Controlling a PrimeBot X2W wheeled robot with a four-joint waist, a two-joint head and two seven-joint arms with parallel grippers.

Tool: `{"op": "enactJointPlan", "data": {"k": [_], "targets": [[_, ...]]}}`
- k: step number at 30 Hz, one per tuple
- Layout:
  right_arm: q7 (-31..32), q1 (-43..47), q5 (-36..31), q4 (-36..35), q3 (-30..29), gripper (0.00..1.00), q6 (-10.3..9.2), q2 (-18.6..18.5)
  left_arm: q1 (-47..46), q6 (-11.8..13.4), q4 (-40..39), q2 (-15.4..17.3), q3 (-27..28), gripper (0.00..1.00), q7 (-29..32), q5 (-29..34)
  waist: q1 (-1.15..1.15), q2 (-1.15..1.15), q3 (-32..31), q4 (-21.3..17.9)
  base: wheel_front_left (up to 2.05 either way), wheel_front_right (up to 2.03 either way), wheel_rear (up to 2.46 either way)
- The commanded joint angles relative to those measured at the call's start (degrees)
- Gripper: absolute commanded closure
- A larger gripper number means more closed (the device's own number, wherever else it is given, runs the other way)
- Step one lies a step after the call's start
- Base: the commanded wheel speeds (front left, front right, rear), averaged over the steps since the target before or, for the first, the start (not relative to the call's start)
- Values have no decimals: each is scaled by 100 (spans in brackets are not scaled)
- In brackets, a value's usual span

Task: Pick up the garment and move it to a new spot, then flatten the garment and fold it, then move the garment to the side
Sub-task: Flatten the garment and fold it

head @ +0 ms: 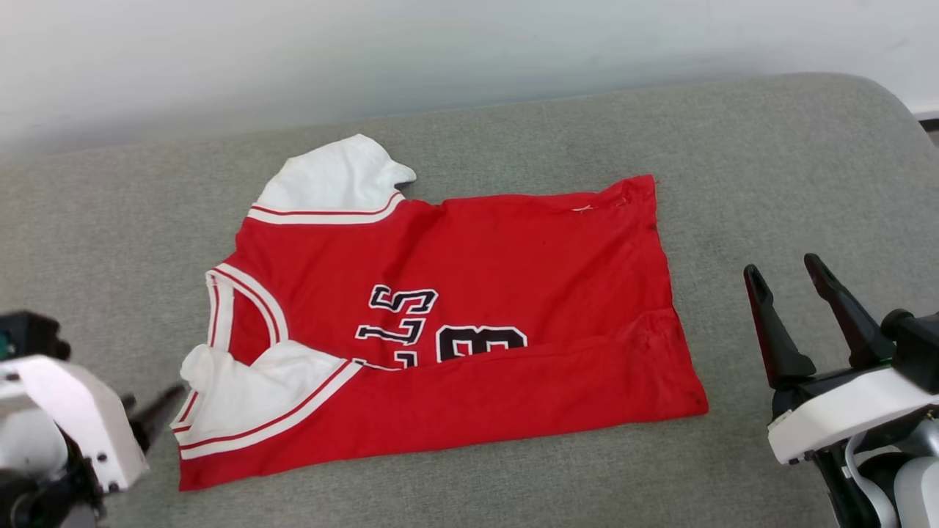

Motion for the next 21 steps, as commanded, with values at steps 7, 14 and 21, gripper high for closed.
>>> {"op": "enactJointPlan", "data": {"k": [7,14,21], "targets": [[65,-67,-1,-215,83,0,-4,156,505,257,-19,92,-135,0,703,-330,0,0,290,-282,0,0,0],[57,-146,90,-136,131,0,-4,168,621,268,428,-295,-423,56,835,-496,0,0,485,-392,0,0,0],[567,-185,526,1,-44,0,-4,-191,391,12,604,-639,-624,100,525,-421,0,0,494,-189,0,0,0]]}}
